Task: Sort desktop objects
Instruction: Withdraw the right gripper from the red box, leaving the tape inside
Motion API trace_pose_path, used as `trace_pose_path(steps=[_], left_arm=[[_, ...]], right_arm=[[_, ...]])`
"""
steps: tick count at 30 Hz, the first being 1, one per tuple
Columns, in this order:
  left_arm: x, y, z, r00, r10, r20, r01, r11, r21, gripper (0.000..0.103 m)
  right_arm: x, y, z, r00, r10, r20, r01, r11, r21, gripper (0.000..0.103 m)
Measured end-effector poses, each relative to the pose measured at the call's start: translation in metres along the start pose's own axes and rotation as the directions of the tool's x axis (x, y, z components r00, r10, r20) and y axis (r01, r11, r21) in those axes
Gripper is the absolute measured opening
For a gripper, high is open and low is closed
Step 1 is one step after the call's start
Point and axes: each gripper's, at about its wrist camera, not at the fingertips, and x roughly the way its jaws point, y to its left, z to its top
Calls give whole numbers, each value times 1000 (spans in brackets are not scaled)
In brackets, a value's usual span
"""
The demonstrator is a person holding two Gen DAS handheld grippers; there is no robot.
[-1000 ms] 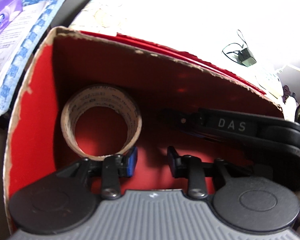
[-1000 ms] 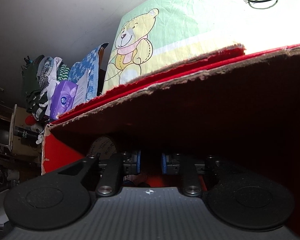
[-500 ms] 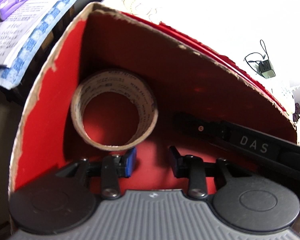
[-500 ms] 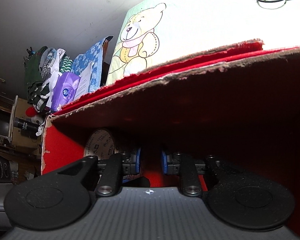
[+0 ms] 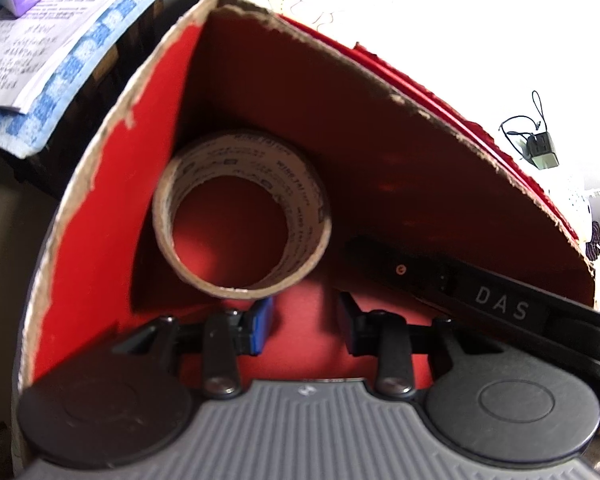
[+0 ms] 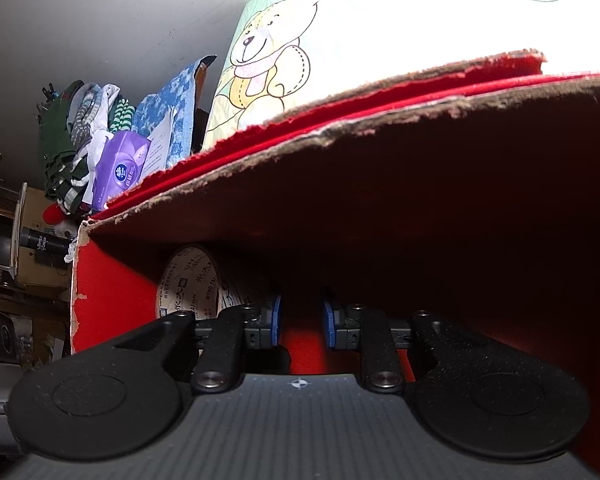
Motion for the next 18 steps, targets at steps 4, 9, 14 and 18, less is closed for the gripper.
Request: trace_pose_path(steps=[4,9,14,18], left_arm=[[0,0,1,1000,-2,1,2,1000,-3,36],[1,-3,4,1000,-20,-2,20,1000,-2,38],[3,-6,7,999,-37,-4,37,999,4,42],[4,-9,10,999,-39,-10,39,999,-1,46]], right_arm=[[0,-1,0,1000,-4,-5,4,1000,4,24],[-1,-2,0,1000,-4,-5,4,1000,3,24],[-3,-4,0,1000,-8,-2,8,1000,5,26],[-6,-7,0,1000,-8,2,8,1000,7,27]])
